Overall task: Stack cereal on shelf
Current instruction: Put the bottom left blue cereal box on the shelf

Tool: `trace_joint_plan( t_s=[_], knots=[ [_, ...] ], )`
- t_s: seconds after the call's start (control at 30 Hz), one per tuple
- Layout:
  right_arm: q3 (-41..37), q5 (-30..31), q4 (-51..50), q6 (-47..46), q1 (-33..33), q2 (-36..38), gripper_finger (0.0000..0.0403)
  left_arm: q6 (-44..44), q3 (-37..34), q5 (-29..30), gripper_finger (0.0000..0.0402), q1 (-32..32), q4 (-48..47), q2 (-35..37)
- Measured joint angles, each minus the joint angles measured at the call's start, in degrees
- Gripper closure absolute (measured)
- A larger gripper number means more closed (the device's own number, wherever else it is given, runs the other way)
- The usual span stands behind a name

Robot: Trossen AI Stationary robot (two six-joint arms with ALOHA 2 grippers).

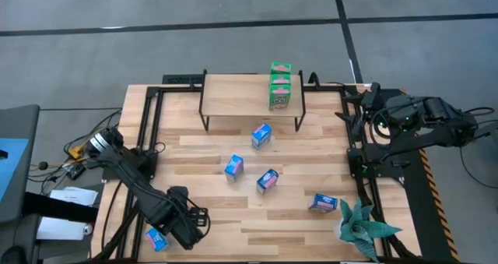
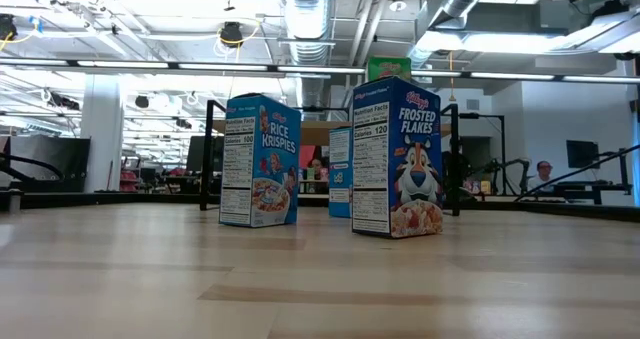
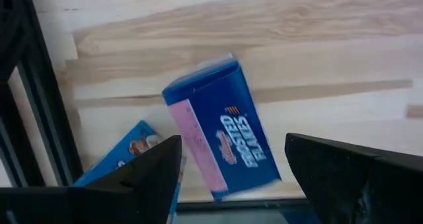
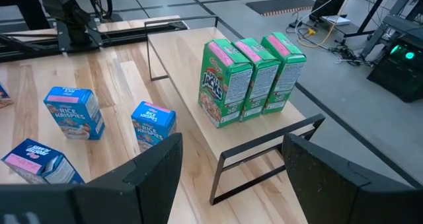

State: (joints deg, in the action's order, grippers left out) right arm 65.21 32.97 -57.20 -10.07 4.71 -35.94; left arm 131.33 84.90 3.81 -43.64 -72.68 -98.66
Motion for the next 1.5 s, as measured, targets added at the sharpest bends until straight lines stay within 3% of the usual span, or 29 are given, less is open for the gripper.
trace_joint_plan(
  t_s=[0.57,0.8,1.5],
  knots=[
    [0.00,0.04,-0.85,0.00,0.02,0.02,0.0117,0.74,0.19,0.07,0.0147,0.17,0.77,-2.49],
    [0.00,0.04,-1.19,0.02,0.01,0.01,0.0117,1.18,1.90,0.60,0.0162,0.39,-5.73,-2.56],
    [0.00,0.04,-1.27,0.00,0.00,0.00,0.0117,-1.86,2.60,0.31,0.0151,0.90,-7.81,-2.70]
  ],
)
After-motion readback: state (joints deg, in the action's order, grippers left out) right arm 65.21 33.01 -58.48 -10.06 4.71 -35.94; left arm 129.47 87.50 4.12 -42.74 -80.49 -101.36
